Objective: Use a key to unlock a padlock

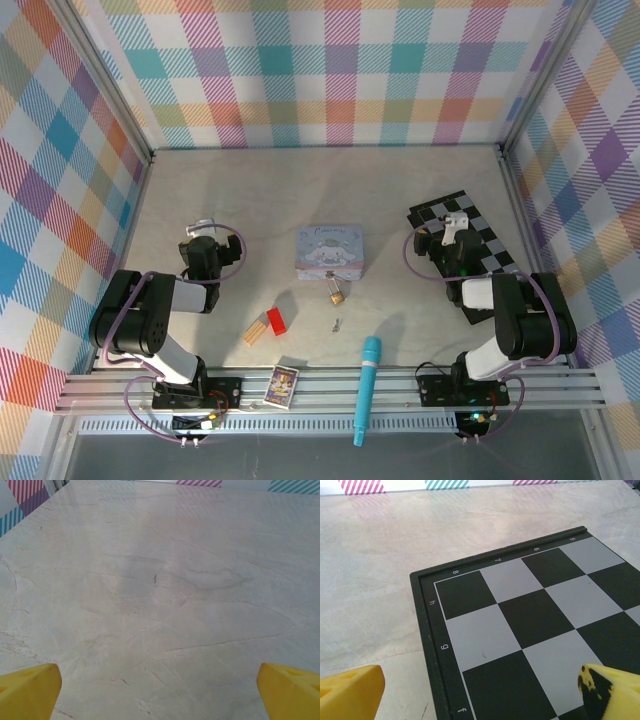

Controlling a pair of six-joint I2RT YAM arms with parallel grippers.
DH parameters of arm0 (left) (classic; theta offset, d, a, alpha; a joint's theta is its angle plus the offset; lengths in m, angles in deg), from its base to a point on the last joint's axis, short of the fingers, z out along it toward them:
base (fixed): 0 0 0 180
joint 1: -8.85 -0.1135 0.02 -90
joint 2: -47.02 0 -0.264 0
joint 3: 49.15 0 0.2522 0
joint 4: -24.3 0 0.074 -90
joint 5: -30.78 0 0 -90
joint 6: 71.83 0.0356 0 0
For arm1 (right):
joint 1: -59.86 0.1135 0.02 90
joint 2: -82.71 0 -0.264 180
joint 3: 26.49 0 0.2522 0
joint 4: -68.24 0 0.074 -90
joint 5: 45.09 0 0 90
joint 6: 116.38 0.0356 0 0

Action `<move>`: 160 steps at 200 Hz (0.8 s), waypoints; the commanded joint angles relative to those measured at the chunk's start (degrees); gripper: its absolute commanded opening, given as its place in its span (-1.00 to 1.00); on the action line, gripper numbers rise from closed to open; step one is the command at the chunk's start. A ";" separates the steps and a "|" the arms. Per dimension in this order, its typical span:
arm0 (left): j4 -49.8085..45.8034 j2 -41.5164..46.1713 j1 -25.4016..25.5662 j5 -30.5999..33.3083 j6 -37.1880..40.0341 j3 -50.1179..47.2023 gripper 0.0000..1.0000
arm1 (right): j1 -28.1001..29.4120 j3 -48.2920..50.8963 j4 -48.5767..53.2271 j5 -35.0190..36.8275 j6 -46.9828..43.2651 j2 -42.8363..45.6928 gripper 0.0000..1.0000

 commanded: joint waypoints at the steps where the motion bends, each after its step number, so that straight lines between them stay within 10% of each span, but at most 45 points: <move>1: 1.53 -0.47 0.00 -0.53 0.68 1.08 0.99 | -0.57 -1.15 -2.01 -1.12 0.63 -0.56 0.98; 160: -3.04 3.33 1.87 2.12 2.21 2.12 0.99 | -0.50 -2.68 3.05 -2.86 -0.15 2.59 0.98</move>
